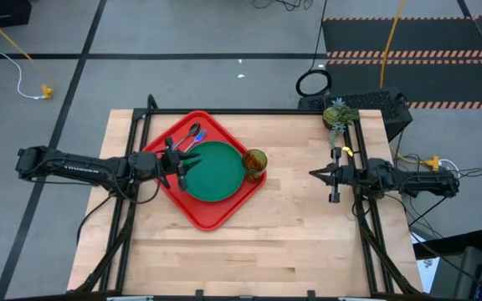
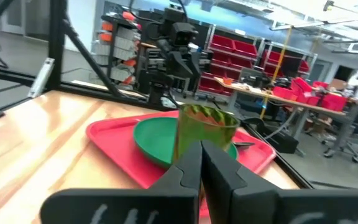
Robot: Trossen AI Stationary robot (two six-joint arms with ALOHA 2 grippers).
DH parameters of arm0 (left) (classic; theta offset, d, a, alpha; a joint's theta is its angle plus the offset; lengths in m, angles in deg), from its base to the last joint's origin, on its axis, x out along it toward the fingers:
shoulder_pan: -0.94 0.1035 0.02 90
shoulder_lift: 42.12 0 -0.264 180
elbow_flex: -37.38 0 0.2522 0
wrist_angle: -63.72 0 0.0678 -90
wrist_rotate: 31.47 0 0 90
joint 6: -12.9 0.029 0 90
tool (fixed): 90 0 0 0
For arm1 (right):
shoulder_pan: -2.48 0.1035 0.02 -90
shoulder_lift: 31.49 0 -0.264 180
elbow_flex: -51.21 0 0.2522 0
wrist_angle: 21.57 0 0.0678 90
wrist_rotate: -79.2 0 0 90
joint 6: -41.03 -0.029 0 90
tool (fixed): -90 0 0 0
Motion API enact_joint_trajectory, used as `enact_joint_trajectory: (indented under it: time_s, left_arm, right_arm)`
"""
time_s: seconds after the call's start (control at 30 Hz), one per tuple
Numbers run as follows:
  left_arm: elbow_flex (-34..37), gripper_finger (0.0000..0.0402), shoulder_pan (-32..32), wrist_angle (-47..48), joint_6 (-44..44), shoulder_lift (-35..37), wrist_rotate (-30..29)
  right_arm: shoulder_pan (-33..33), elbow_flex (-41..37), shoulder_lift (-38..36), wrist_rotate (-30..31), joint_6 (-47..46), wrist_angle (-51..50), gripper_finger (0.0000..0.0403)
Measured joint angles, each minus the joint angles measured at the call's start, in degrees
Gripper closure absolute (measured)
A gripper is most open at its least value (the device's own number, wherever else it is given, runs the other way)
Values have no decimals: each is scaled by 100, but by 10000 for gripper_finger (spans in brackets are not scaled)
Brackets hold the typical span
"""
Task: Pick and place plate/cup/fork/spoon on tray
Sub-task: Return to Home Position
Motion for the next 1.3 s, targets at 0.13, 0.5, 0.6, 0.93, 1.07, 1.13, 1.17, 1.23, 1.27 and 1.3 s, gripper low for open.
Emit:
enact_joint_trajectory:
  time_s: [0.13,0.5,0.6,0.93,1.07,1.13,1.17,1.23,1.27,1.3]
  left_arm:
    - [-2,309,0,0,63,0,4]
    - [13,309,-12,-10,-160,181,82]
    - [206,309,-18,-308,-63,594,251]
    - [1122,310,-29,-282,-500,1545,261]
    - [1227,345,-96,-308,-440,1578,465]
    - [1306,380,-101,-350,-396,1578,716]
    - [1361,390,-101,-419,-387,1578,835]
    - [1510,393,-101,-633,-406,1578,991]
    - [1591,392,-101,-723,-415,1578,1028]
    - [1672,391,-98,-784,-411,1578,1047]
  right_arm:
    - [-234,0,0,-64,-37,-62,403]
    - [-714,0,3,-428,-423,-200,403]
    - [-714,0,11,-428,-373,-281,403]
    - [-714,0,51,-426,-193,-98,403]
    - [-714,0,52,-426,-193,-79,403]
    - [-714,0,52,-424,-193,-76,403]
    - [-714,0,52,-426,-193,-72,403]
    - [-714,0,52,-426,-191,-67,403]
    - [-714,0,52,-424,-191,-67,403]
    - [-714,0,52,-426,-191,-66,403]
